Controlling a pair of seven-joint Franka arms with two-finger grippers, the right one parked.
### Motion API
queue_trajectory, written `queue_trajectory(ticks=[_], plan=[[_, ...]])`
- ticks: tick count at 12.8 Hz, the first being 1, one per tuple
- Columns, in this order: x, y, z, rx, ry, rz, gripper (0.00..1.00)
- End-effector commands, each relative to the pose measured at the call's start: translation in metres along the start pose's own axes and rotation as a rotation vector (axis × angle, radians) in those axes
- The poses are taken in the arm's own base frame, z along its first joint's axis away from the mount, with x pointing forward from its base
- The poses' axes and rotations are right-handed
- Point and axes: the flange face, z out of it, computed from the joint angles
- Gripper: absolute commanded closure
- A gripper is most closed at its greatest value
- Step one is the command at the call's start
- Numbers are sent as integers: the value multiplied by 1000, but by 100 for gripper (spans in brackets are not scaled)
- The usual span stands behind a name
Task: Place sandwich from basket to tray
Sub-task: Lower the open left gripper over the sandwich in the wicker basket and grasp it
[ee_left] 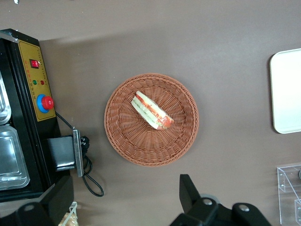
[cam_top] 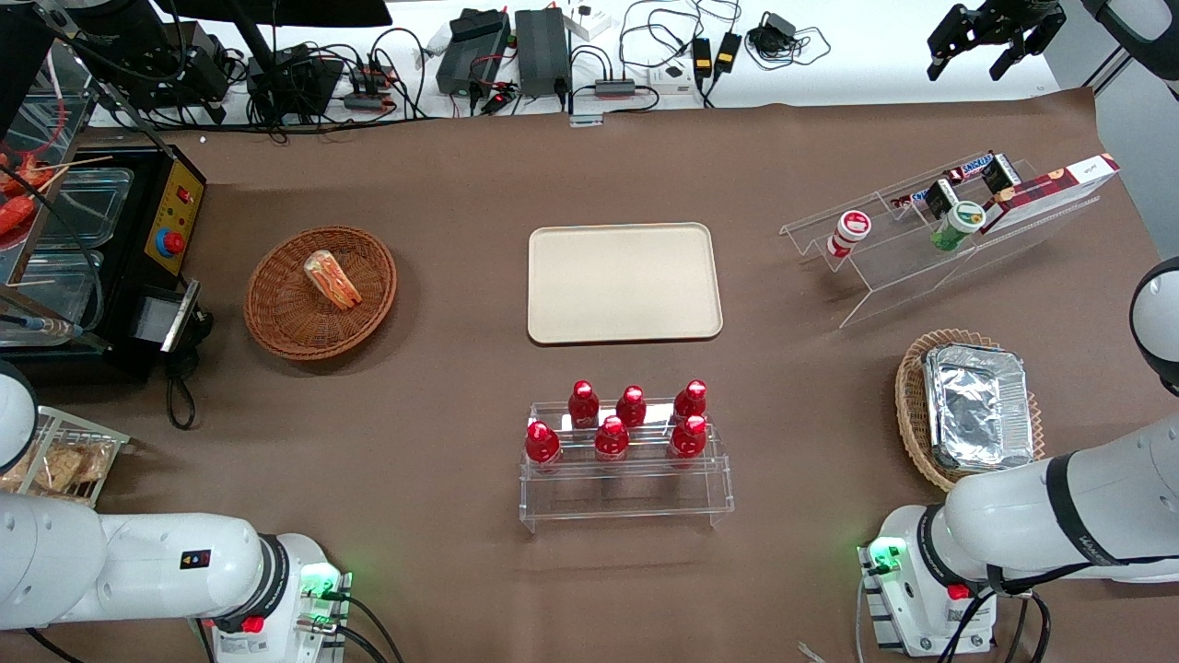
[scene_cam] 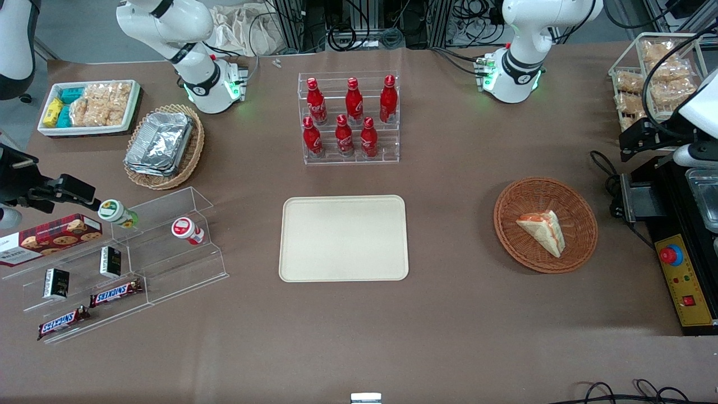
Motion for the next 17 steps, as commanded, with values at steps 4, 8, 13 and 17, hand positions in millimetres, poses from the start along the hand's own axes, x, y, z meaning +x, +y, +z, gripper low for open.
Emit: queue_trajectory(ticks=[4,8,13,17], plan=[[19,5,24,-9,-48,2,0],[20,13,92,0,-52,-365,0],[28,28,213,21,-59,-679,0],[19,31,293,22,-71,-768,0]])
